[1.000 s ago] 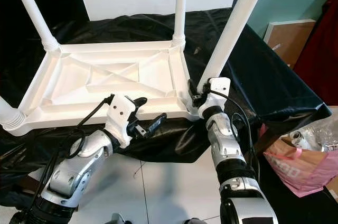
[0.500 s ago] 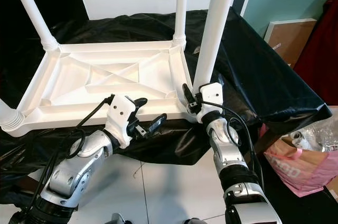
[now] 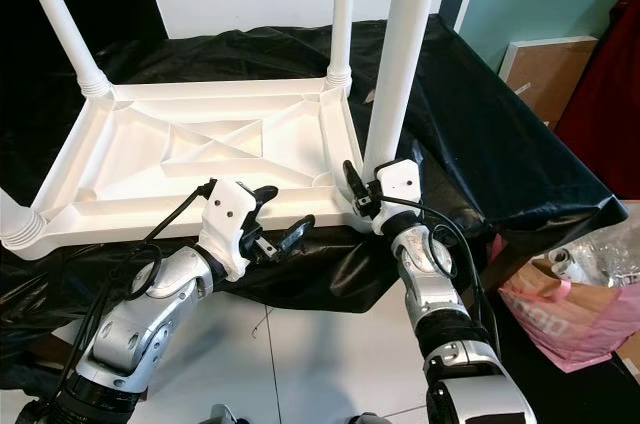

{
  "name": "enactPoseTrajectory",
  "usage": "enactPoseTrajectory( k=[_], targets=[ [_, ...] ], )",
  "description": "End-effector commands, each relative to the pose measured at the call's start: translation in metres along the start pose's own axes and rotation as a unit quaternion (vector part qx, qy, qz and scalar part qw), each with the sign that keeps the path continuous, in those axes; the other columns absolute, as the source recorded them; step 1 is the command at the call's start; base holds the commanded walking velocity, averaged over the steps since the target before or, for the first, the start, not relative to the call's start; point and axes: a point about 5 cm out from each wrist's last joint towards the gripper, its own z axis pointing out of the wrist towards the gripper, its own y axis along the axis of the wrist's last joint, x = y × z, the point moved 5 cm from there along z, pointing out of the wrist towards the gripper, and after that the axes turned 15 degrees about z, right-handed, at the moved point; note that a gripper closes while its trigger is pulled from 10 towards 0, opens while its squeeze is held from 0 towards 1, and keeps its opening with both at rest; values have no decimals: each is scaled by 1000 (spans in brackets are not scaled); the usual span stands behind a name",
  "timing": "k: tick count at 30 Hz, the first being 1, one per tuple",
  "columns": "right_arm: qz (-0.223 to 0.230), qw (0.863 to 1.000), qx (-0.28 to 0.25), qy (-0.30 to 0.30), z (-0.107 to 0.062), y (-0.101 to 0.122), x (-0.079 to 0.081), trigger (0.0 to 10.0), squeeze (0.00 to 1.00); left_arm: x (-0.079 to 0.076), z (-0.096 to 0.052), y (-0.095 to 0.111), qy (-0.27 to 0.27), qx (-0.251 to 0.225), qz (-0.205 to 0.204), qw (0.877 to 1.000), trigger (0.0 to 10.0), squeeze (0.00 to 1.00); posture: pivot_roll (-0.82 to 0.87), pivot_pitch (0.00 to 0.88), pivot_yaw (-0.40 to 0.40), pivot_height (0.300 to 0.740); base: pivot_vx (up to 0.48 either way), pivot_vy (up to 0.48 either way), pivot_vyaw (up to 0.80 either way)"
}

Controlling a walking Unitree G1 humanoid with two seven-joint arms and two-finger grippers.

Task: Building children table

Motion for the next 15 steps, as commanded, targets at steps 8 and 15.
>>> enactPoseTrajectory(
  k=[8,15],
  targets=[
    [46,996,77,-12,-14,-42,1,10000,0,-7,-1,6,-25,-10,4,1000,10000,0,16,99,-22,740,0,0,0],
    [75,994,80,-16,-13,-44,0,10000,0,-7,-1,6,-25,-9,3,1000,10000,0,16,101,-25,740,0,0,0]
  ],
)
